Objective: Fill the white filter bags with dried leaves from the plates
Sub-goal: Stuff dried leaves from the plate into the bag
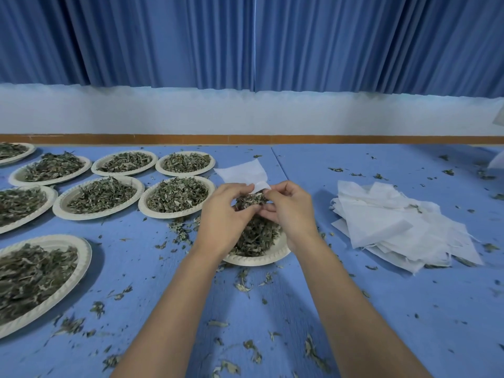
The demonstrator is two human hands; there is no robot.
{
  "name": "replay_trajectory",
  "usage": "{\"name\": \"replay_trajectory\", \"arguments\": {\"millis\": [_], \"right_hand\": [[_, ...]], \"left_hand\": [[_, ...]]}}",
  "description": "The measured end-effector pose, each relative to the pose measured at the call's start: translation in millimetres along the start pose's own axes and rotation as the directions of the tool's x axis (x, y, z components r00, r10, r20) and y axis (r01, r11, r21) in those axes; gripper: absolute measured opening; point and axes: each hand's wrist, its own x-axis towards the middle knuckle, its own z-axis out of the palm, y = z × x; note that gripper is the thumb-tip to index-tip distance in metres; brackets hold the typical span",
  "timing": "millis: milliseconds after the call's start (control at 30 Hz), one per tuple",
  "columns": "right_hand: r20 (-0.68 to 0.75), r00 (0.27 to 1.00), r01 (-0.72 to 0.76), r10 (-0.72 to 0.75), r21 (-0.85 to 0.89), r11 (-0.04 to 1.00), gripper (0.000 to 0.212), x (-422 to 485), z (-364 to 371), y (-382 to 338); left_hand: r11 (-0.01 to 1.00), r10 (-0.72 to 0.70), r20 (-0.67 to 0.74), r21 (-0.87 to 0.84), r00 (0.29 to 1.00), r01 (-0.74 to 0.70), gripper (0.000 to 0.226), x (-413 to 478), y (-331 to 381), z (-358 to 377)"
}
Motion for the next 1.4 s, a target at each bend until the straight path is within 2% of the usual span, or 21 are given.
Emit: {"name": "replay_trajectory", "arguments": {"millis": [100, 200, 267, 367, 433, 567, 667, 733, 800, 900, 967, 1033, 1100, 1233, 1300, 1400], "right_hand": [[0.05, 0.999, -0.012, 0.009, 0.061, 0.998, 0.017, -2.7, 0.0, -3.3], [0.111, 0.993, 0.03, -0.03, 0.003, 1.0, 0.021, -4.0, -3.0, -6.4], [0.104, 0.989, 0.12, -0.104, -0.155, 0.981, 0.023, -3.6, -3.6, -5.7], [0.088, 0.965, 0.259, -0.247, -0.472, 0.843, 0.018, -5.1, -0.1, -1.9], [0.085, 0.955, 0.283, -0.284, -0.541, 0.792, 0.016, -7.6, 2.8, 0.0], [0.168, 0.946, 0.321, -0.276, -0.582, 0.747, 0.016, -8.9, 5.3, -3.7], [0.231, 0.939, 0.342, -0.254, -0.57, 0.747, 0.019, -8.2, 6.0, -7.0], [0.211, 0.942, 0.335, -0.261, -0.559, 0.759, 0.024, -7.9, 7.4, -4.9], [0.165, 0.949, 0.315, -0.27, -0.56, 0.766, 0.019, -6.6, 8.9, -0.3], [0.109, 0.954, 0.289, -0.28, -0.591, 0.753, 0.012, -3.2, 8.3, 6.4], [0.073, 0.955, 0.274, -0.289, -0.596, 0.755, 0.012, -1.4, 6.5, 8.5], [0.057, 0.955, 0.268, -0.291, -0.585, 0.766, 0.011, -1.0, 5.0, 8.5], [0.056, 0.954, 0.271, -0.294, -0.58, 0.769, 0.011, -1.5, 4.8, 8.0], [0.086, 0.959, 0.275, -0.271, -0.527, 0.804, 0.012, -3.9, 5.4, 5.3], [0.129, 0.959, 0.284, -0.254, -0.508, 0.813, 0.013, -5.4, 6.0, 4.3], [0.2, 0.946, 0.322, -0.256, -0.482, 0.815, 0.013, -7.8, 7.2, 1.8]], "left_hand": [[0.995, -0.07, -0.093, -0.078, 0.993, 0.063, 0.028, 0.8, 0.6, -0.4], [0.99, -0.123, -0.155, -0.087, 0.98, 0.111, 0.018, 2.4, 2.1, -0.3], [0.987, -0.145, -0.186, -0.089, 0.972, 0.13, 0.015, 3.8, 3.2, 0.5], [0.979, -0.192, -0.237, -0.106, 0.952, 0.171, 0.016, 6.6, 3.9, 2.4], [0.983, -0.183, -0.279, -0.052, 0.943, 0.176, 0.017, 8.0, 4.8, 5.7], [0.982, -0.146, -0.351, 0.065, 0.925, 0.179, 0.011, 10.9, 3.8, 12.9], [0.983, -0.042, -0.376, 0.15, 0.926, 0.106, 0.012, 10.8, 3.5, 13.8], [0.982, -0.018, -0.367, 0.169, 0.93, 0.085, 0.013, 11.8, 2.0, 12.1], [0.985, -0.055, -0.342, 0.135, 0.938, 0.107, 0.013, 13.2, 0.6, 8.8], [0.987, -0.094, -0.217, 0.105, 0.972, 0.119, 0.013, 11.9, -0.7, 3.9], [0.982, -0.188, -0.101, -0.003, 0.977, 0.188, 0.019, 10.2, -0.9, 0.7], [0.929, -0.31, 0.012, -0.21, 0.951, 0.305, 0.017, 9.6, 1.1, -3.2], [0.881, -0.349, 0.046, -0.324, 0.936, 0.344, 0.016, 8.4, 1.9, -6.6], [0.95, -0.256, -0.024, -0.188, 0.966, 0.247, 0.018, 5.9, 0.3, -6.6], [0.969, -0.229, -0.105, -0.12, 0.968, 0.216, 0.011, 5.3, -1.8, -3.7], [0.984, -0.176, -0.237, -0.003, 0.955, 0.181, 0.015, 7.7, -0.5, -1.4]]}}
